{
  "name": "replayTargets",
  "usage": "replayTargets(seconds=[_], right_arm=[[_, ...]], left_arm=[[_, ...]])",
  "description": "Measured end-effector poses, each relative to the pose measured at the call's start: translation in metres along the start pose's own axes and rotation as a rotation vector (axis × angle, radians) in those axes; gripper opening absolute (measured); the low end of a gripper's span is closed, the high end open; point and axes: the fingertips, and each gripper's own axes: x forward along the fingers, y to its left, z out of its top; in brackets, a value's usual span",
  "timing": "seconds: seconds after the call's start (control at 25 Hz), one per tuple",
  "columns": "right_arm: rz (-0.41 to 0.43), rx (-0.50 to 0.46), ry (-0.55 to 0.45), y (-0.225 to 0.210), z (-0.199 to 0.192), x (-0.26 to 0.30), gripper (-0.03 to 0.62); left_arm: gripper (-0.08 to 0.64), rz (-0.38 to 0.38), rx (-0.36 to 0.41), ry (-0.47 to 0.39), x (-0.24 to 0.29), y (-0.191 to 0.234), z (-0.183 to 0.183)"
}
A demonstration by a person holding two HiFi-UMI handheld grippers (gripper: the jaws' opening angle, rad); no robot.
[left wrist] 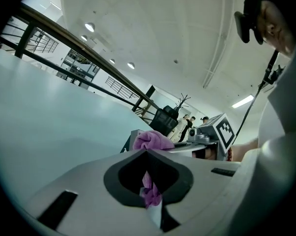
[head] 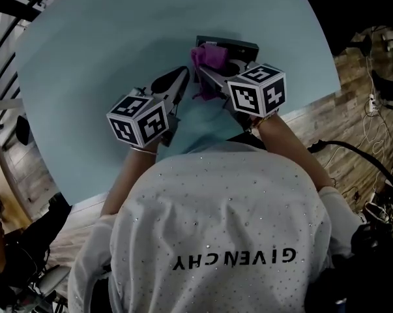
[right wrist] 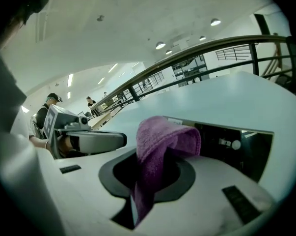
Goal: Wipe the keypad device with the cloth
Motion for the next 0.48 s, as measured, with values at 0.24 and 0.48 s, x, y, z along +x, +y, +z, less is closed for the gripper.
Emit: replayTargets(seconds=[0.24,0.48], right_arm=[[-0.037,0.029,-0.012,-0.01,-0.004,-0.009,0.049],[-0.074,0.074,-0.048,-0.03,-0.01,-0.029,0.049]], left_arm=[[0.0,-0.014,0.008,0.004,0.003,-0.001,0.003],[0.0,-0.041,0.019,0.038,0.018,-0.013,-0.005]])
